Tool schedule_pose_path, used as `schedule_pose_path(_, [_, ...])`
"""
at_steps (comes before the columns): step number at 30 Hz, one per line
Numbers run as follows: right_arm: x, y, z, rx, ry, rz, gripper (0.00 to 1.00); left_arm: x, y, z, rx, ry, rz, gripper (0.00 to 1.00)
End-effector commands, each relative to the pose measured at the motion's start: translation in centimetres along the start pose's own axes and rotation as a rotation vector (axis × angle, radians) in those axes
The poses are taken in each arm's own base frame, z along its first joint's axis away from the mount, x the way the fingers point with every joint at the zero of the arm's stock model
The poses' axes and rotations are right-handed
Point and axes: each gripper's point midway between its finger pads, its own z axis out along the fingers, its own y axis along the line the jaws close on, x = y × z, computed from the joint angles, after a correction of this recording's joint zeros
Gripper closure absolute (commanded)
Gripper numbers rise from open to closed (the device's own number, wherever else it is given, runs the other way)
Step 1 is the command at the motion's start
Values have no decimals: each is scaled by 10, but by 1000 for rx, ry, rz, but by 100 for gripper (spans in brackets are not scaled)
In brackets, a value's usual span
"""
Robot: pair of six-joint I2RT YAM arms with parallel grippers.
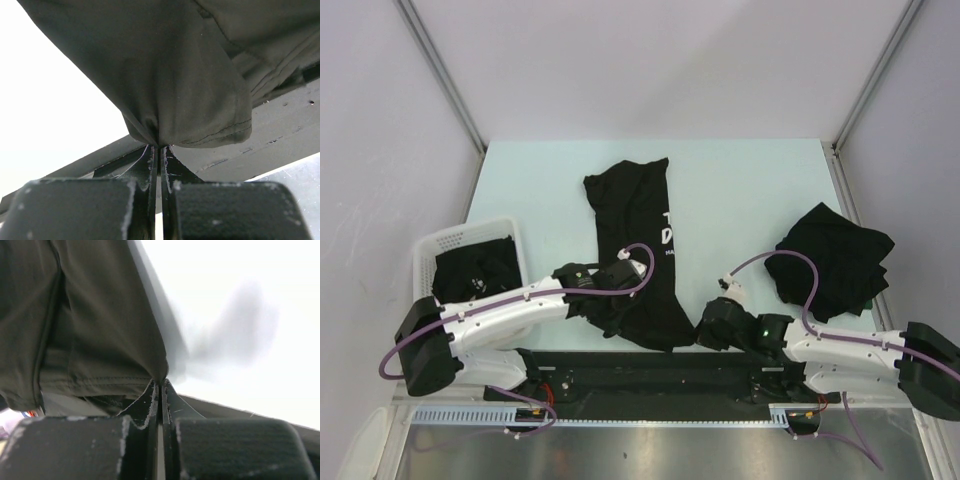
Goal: Fold and stack the t-shirts
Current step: Fold the tshirt
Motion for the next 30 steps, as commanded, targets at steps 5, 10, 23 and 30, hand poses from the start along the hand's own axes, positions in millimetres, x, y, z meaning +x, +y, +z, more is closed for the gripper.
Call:
schedule_pose_path(5, [-33, 14, 3, -33, -22, -45, 100, -21, -3, -23, 30, -92, -15, 100])
schedule_pose_path(10, [-60, 51, 3, -90, -35, -96, 100, -36, 2, -39, -5, -148, -20, 100])
schedule_pose_path(23, [-145, 100, -6, -177, -100, -174, 100, -76, 28, -54, -141, -229, -68, 100])
schedule_pose_path(30, [-182, 105, -2, -192, -116, -198, 100, -98, 59, -46, -206, -254, -141, 100])
